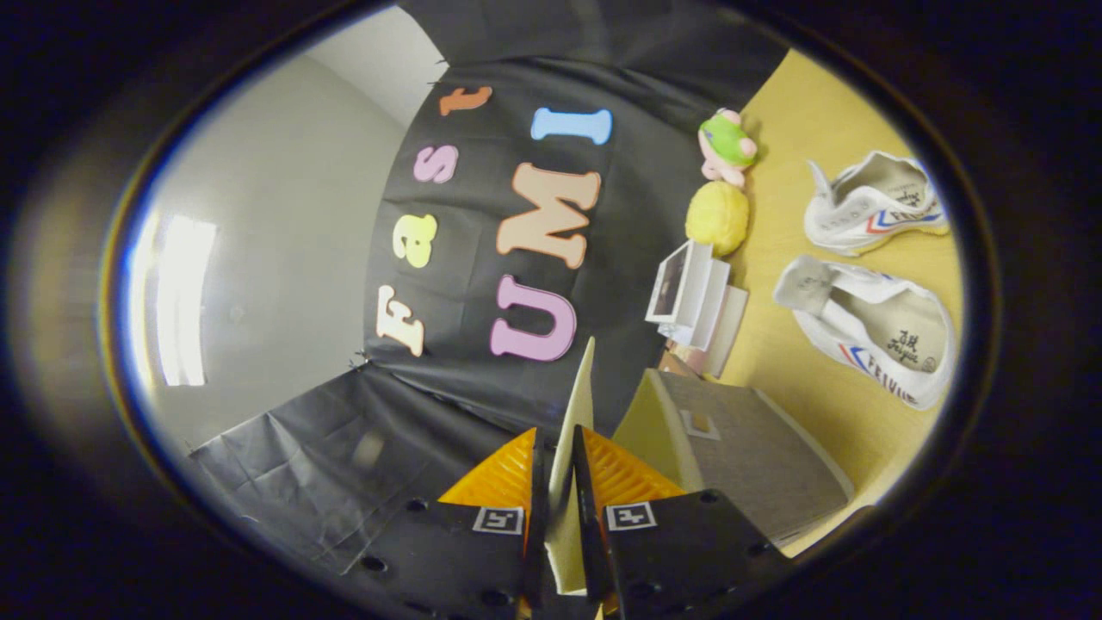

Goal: Open the storage box then place both shoes into the box .Put the left shoe in first, then the right shoe, with the right side of both shoes facing outward in a uniform manner.

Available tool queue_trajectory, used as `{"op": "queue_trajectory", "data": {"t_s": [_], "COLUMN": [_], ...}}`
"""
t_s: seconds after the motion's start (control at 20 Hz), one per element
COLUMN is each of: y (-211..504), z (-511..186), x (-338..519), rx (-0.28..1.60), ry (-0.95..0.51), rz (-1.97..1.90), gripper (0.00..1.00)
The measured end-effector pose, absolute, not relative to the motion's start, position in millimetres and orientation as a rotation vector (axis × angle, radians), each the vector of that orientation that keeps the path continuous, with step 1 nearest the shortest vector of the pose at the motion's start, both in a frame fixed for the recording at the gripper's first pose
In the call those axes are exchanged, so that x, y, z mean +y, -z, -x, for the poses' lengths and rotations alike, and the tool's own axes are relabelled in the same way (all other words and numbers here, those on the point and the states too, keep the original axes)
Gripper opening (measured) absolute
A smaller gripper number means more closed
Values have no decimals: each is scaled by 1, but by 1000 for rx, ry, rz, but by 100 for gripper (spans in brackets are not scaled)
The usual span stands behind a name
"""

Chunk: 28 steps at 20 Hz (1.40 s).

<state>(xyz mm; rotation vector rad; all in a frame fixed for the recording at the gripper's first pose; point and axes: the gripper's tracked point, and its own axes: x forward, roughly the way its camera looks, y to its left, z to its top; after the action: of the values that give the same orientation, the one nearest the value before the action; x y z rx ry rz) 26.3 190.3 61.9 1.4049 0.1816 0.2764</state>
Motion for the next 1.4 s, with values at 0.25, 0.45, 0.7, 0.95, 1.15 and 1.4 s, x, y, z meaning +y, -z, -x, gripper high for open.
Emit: {"op": "queue_trajectory", "data": {"t_s": [0.25, 0.45, 0.7, 0.95, 1.15, 1.4], "y": [-124, -155, -154, -138, -121, -98], "z": [-25, -16, 2, 21, 8, -29], "x": [253, 329, 411, 461, 422, 278], "rx": [187, 227, 306, 358, 350, 362], "ry": [-415, -550, -668, -752, -634, -287], "rz": [-1291, -1150, -978, -743, -533, -235], "gripper": [23, 26, 35, 75, 99, 99]}}
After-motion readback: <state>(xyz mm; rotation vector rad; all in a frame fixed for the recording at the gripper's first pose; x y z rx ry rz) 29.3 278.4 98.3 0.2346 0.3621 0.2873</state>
